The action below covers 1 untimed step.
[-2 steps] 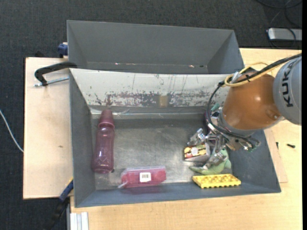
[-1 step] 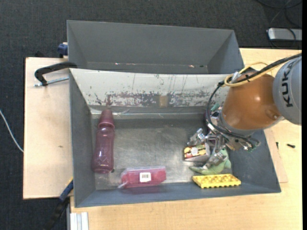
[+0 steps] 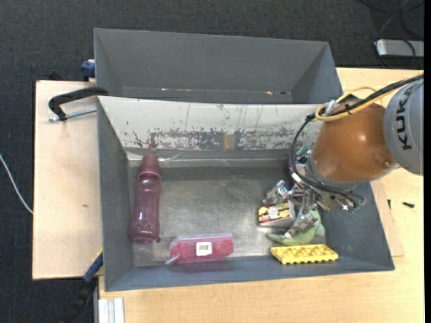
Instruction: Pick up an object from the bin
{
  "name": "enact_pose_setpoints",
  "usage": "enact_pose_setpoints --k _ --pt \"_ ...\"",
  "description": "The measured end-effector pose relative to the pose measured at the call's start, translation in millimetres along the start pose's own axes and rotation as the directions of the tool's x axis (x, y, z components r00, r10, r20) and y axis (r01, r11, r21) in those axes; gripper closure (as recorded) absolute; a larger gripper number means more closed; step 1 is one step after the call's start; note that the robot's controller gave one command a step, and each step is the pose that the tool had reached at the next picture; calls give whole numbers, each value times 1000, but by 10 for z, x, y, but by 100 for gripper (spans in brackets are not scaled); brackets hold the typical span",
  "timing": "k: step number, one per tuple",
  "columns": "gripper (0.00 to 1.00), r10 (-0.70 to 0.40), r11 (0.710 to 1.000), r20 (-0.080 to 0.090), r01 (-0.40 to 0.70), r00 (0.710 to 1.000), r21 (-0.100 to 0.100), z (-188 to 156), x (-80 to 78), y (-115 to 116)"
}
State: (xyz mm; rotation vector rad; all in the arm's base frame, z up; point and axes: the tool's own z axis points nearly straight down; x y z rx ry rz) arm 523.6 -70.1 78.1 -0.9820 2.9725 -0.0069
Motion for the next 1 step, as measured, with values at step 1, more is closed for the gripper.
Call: enact_pose_setpoints --k 1 --pt "100 1 1000 -2 -1 1000 -3 -58 1 4"
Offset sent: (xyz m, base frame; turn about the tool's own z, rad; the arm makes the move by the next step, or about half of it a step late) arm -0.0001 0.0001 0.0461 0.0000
